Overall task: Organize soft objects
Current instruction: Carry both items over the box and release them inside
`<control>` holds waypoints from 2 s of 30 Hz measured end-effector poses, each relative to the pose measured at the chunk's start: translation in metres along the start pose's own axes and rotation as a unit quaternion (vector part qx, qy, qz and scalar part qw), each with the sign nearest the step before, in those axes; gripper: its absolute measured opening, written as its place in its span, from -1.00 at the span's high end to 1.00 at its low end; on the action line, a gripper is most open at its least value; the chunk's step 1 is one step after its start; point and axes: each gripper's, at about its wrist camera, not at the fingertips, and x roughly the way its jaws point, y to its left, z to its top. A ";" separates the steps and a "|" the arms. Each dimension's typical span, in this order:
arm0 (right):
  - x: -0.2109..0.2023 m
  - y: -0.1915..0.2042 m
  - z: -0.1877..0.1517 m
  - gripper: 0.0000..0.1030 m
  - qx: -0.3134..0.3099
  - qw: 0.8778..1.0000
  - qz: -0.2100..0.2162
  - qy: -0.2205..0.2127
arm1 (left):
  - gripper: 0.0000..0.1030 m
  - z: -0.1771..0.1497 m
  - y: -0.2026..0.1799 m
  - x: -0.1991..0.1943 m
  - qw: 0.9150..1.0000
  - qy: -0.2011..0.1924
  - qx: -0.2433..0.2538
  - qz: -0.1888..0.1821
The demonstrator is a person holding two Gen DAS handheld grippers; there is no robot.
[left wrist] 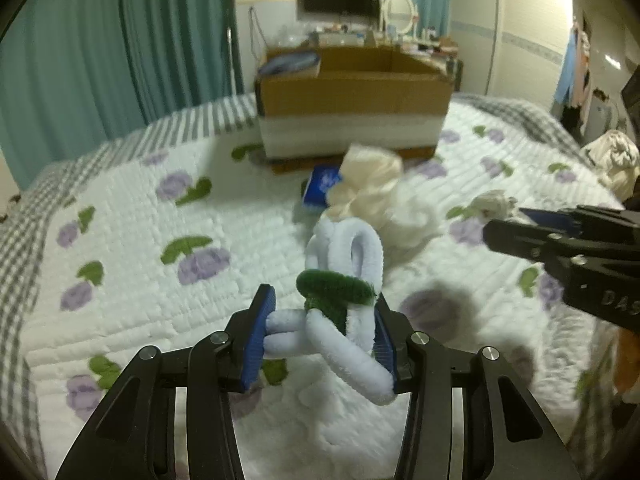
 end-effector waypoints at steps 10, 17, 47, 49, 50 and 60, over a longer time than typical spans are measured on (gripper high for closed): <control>-0.067 -0.012 0.051 0.39 -0.009 0.996 -0.007 -0.086 | 0.13 0.055 -0.014 -0.060 0.997 -0.064 -0.005 0.041; -0.097 -0.029 0.123 0.39 -0.037 0.989 -0.013 -0.140 | 0.13 0.118 -0.013 -0.090 0.991 -0.126 -0.002 0.044; 0.088 -0.104 0.230 -0.44 0.005 0.995 -0.047 -0.092 | -0.12 0.225 -0.005 0.105 0.993 -0.070 0.020 0.090; 0.071 -0.103 0.232 -0.44 0.009 0.993 -0.048 -0.103 | -0.12 0.229 -0.006 0.100 0.994 -0.069 0.017 0.086; 0.059 -0.102 0.234 -0.47 0.009 0.992 -0.049 -0.113 | -0.13 0.231 -0.005 0.095 0.994 -0.069 0.014 0.082; -0.078 -0.058 0.224 -0.91 -0.005 0.982 -0.056 -0.181 | -0.42 0.233 0.004 -0.049 0.979 -0.172 0.007 0.106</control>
